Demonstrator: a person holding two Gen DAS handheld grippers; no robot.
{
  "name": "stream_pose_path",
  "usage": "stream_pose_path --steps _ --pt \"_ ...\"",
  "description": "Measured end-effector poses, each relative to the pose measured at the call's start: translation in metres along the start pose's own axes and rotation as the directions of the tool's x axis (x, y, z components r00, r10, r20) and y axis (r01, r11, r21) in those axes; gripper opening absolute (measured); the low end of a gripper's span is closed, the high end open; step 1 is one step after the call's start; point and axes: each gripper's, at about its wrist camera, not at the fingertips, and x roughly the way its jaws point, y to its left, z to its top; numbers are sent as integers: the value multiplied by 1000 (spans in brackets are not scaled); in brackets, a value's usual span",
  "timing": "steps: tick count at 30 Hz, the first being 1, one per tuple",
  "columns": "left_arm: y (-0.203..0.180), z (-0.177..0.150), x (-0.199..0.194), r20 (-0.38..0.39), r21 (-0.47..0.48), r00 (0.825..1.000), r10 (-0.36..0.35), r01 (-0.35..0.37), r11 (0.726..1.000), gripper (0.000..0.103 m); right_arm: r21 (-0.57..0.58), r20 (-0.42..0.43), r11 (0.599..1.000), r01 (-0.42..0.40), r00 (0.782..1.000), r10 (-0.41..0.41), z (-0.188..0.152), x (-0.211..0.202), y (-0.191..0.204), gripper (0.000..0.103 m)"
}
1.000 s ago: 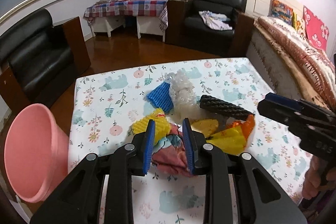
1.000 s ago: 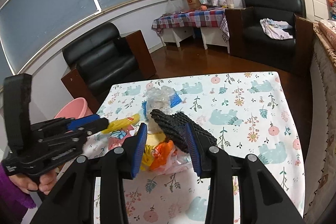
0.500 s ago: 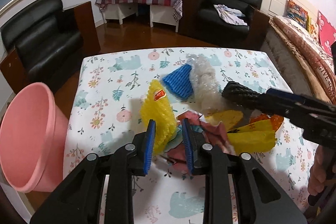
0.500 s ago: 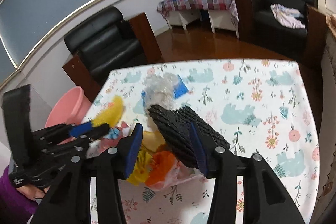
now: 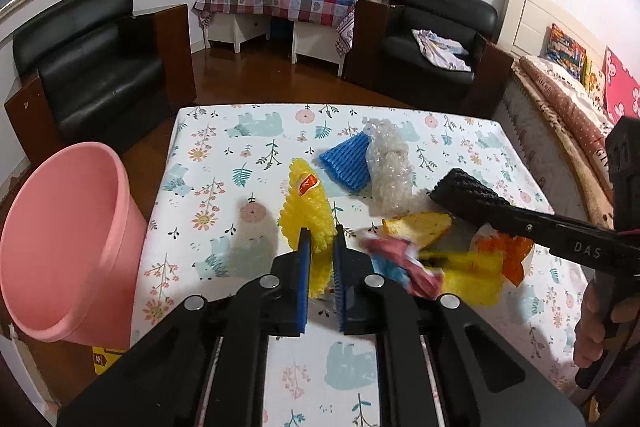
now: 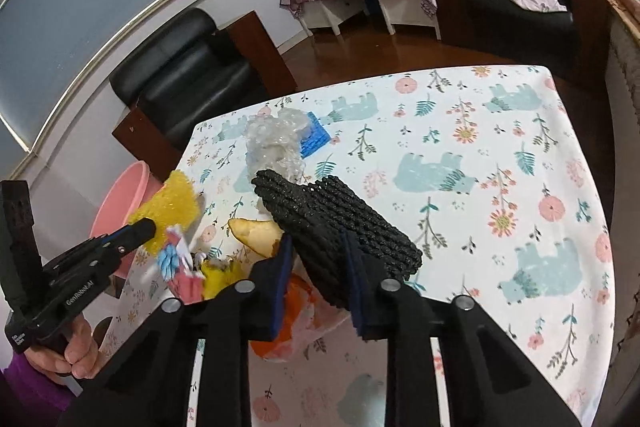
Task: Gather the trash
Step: 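Grasp the yellow mesh with the left gripper while the right gripper grasps the black mesh, then carry the yellow and black mesh to the pink bin and release both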
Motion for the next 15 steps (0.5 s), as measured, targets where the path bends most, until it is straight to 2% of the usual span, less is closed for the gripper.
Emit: stream_pose_path --steps 2,9,15 --pt "0 -1 -5 8 -4 1000 -3 3 1000 10 16 13 1000 4 1000 -5 -2 -7 -3 11" --pt "8 -6 -23 47 -32 999 -22 24 999 10 29 74 1000 2 997 -5 -3 -30 -3 10" --pt "15 -9 -40 80 -55 997 -23 27 998 10 25 135 999 -43 990 39 1 -55 6 10"
